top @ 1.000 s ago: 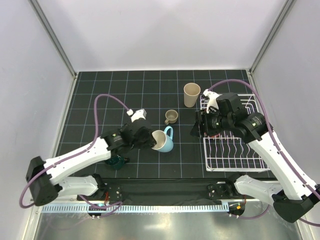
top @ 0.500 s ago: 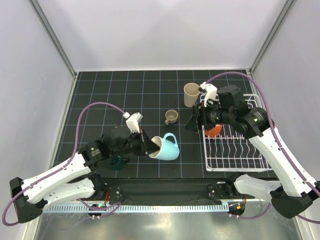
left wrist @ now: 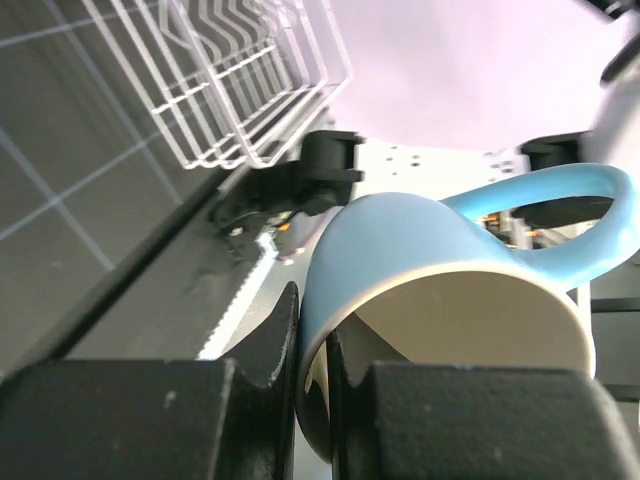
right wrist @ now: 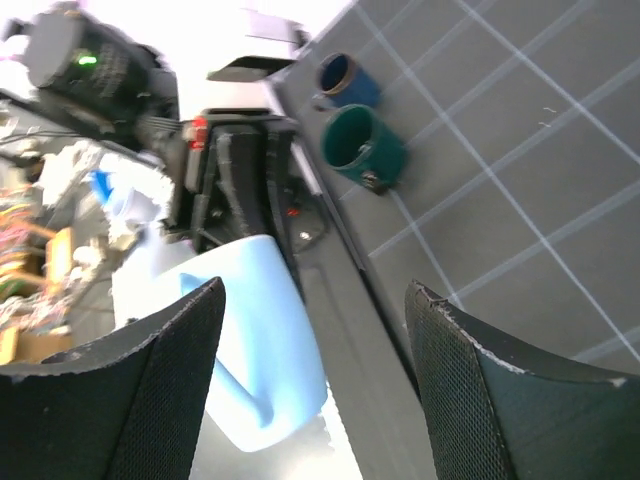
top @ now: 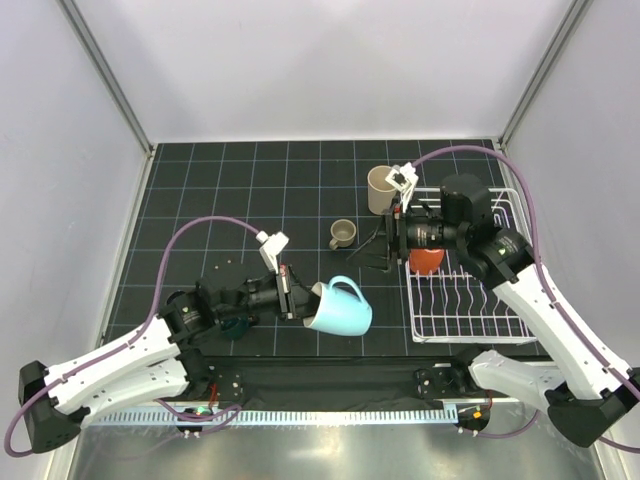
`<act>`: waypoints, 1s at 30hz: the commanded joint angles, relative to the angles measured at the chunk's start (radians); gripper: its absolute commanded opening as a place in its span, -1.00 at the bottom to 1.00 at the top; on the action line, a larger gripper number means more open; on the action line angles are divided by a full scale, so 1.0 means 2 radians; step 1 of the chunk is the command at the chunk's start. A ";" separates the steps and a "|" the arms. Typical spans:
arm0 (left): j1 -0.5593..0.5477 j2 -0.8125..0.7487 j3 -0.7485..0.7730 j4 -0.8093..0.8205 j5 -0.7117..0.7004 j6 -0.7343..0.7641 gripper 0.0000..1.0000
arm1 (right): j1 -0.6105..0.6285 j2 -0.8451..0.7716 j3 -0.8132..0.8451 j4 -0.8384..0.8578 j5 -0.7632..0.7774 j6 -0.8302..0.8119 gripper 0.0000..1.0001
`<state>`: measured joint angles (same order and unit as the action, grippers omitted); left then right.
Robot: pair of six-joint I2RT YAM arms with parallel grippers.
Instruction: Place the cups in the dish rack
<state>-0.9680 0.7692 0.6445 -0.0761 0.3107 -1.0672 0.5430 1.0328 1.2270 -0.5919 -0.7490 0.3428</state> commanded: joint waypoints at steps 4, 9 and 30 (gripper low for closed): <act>0.001 -0.019 -0.026 0.181 0.016 -0.107 -0.99 | 0.012 -0.046 -0.061 0.180 -0.060 0.065 0.53; 0.001 -0.011 -0.058 0.258 0.010 -0.145 -0.99 | 0.034 -0.065 -0.083 0.258 -0.063 0.090 0.57; 0.001 -0.012 -0.088 0.335 -0.027 -0.176 -0.99 | 0.130 -0.032 -0.116 0.376 0.029 0.135 0.11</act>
<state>-0.9680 0.7643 0.4660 0.4377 0.2756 -1.3876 0.7773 0.9661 0.9886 0.0628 -0.7418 0.6025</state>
